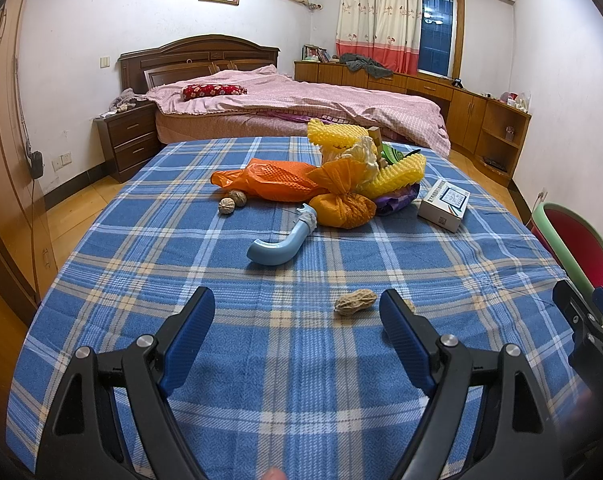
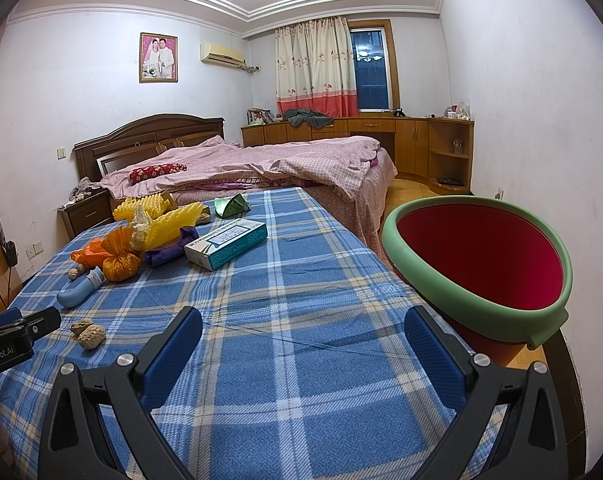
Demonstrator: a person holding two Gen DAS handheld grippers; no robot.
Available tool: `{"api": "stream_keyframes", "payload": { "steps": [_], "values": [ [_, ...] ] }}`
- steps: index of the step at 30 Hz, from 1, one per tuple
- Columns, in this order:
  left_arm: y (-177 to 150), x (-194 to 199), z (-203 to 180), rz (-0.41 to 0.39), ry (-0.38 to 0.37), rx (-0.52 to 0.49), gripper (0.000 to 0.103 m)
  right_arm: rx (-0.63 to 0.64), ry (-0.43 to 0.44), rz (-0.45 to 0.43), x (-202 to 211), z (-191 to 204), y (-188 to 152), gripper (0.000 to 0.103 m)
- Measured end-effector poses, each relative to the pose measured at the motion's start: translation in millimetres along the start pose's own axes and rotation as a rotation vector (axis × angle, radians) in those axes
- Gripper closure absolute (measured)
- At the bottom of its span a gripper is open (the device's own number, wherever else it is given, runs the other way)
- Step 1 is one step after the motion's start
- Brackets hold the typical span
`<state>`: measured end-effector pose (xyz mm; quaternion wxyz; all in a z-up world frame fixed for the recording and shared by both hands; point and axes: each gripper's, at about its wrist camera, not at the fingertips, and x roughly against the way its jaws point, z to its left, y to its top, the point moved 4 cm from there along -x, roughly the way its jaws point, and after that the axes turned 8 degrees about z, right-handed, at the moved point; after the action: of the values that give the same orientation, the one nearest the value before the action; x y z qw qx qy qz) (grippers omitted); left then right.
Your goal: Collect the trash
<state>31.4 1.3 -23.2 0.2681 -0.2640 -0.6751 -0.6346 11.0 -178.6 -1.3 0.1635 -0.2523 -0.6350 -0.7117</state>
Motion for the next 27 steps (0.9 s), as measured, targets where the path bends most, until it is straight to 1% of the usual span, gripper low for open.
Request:
{"api": "stream_keyframes", "payload": {
  "steps": [19,23,27],
  "values": [
    [1.0,-1.0,-5.5,0.007,-0.004,0.004,0.018,0.0,0.002,0.004,0.6,-0.4,0.1,0.0],
    [4.3,-0.3,-4.2,0.024,-0.012,0.006,0.018,0.004,0.011,0.036,-2.4,0.0,0.9,0.0],
    [18.7,-1.1,4.5,0.022,-0.009,0.004,0.018,-0.013,0.054,0.111,-14.2,4.1,5.7,0.0]
  ]
}}
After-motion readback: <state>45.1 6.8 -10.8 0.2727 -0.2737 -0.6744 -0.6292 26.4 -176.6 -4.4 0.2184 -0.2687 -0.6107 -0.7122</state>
